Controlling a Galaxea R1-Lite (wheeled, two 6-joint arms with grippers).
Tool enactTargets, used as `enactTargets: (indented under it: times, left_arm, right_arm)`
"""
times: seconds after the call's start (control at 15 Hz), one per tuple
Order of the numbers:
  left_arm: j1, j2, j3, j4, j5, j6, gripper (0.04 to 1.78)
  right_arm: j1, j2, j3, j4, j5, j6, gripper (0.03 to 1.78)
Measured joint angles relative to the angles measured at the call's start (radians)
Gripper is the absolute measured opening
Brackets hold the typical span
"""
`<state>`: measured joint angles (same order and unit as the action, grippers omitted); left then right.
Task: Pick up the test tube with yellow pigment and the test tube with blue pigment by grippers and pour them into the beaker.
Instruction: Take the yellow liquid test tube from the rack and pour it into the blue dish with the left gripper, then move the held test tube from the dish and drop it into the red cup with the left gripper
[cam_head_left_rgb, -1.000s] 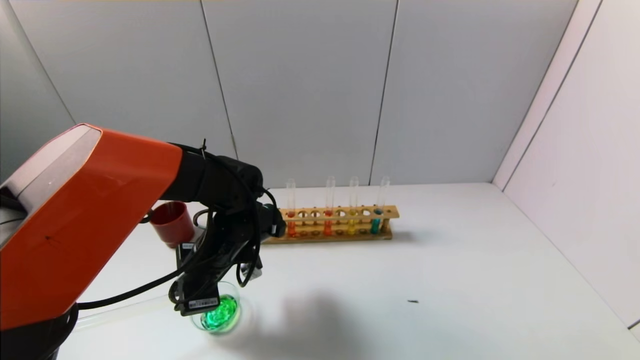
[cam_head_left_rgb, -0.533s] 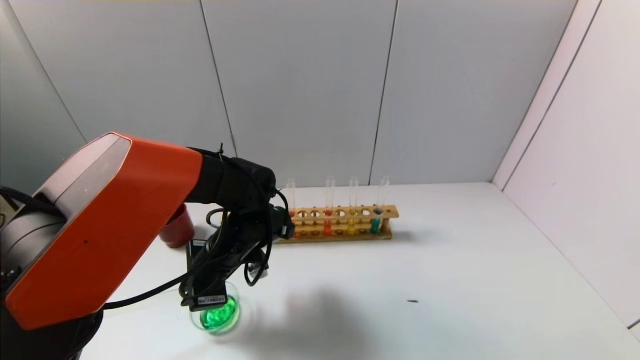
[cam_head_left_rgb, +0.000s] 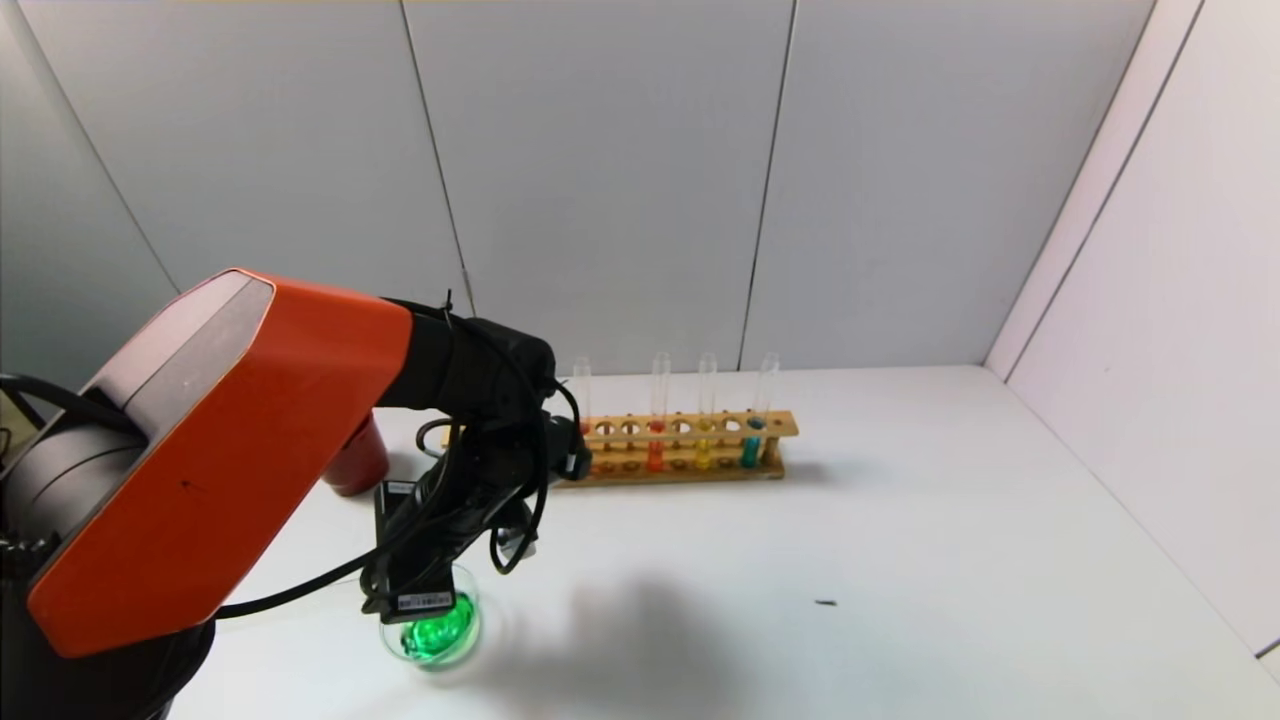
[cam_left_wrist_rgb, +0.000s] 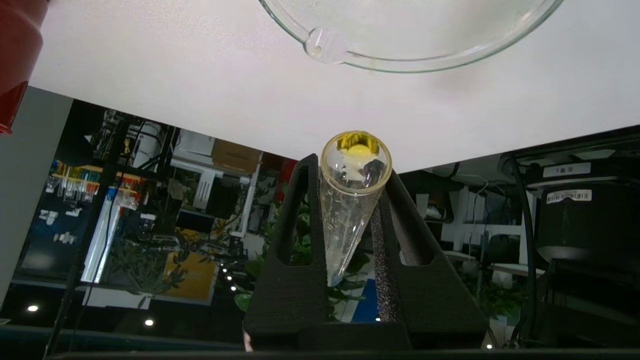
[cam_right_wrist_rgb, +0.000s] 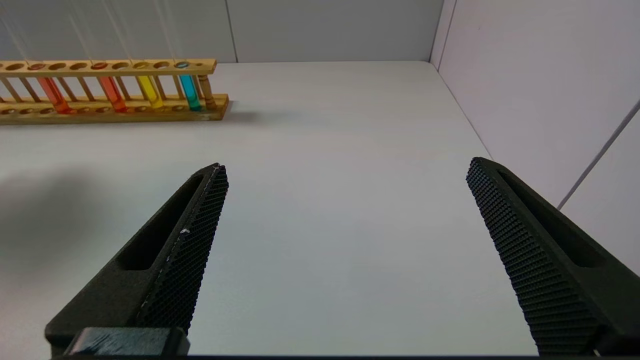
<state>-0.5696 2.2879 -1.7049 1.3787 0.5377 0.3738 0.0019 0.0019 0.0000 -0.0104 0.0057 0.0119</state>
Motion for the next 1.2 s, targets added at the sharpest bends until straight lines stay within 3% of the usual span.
enactTargets:
  times: [0.33, 0.6, 0.87, 1.0, 1.2]
  left_arm:
    - [-0.003, -0.003, 0.0, 0.004, 0.0, -0.007, 0.31]
    - [0.0, -0.036, 0.008, 0.002, -0.026, -0.11, 0.31]
    - [0.028, -0.15, 0.008, -0.028, -0.127, -0.17, 0.31]
    - [0.073, -0.234, 0.001, -0.073, -0.156, -0.193, 0.31]
    - [0.205, -0.343, -0.018, -0.151, -0.17, -0.228, 0.31]
  right_arm:
    - [0.0, 0.0, 0.0, 0.0, 0.0, 0.0, 1.74]
    - [0.0, 0.0, 0.0, 0.0, 0.0, 0.0, 1.74]
    - [0.0, 0.0, 0.0, 0.0, 0.0, 0.0, 1.74]
    - [0.0, 0.0, 0.0, 0.0, 0.0, 0.0, 1.74]
    - [0.0, 0.0, 0.0, 0.0, 0.0, 0.0, 1.74]
